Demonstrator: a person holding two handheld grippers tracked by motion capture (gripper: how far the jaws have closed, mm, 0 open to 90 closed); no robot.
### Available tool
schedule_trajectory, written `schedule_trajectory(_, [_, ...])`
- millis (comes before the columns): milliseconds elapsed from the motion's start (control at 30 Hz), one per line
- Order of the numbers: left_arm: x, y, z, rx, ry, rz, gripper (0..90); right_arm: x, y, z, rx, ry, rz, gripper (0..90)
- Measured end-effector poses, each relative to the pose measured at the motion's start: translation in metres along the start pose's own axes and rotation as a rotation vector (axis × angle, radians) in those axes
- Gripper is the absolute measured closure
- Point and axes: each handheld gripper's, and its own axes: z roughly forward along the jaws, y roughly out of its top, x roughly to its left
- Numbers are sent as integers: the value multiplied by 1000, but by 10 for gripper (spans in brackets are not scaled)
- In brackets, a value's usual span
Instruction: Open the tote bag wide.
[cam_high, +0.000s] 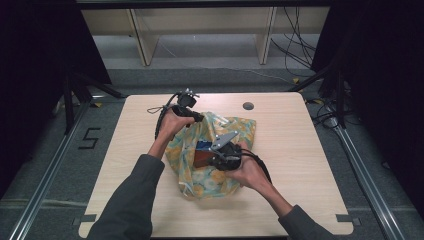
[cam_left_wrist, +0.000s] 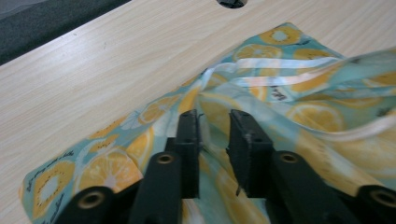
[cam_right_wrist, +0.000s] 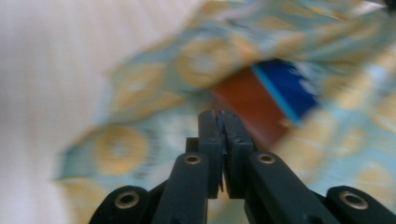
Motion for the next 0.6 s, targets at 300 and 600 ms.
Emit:
schedule_trajectory(300, [-59, -42, -25, 81, 14, 231, 532, -62, -11, 3, 94, -269, 40, 882])
schedule_trajectory(600, [-34, -59, -3, 193, 125, 182, 515, -105, -37, -2, 143, -351, 126, 886])
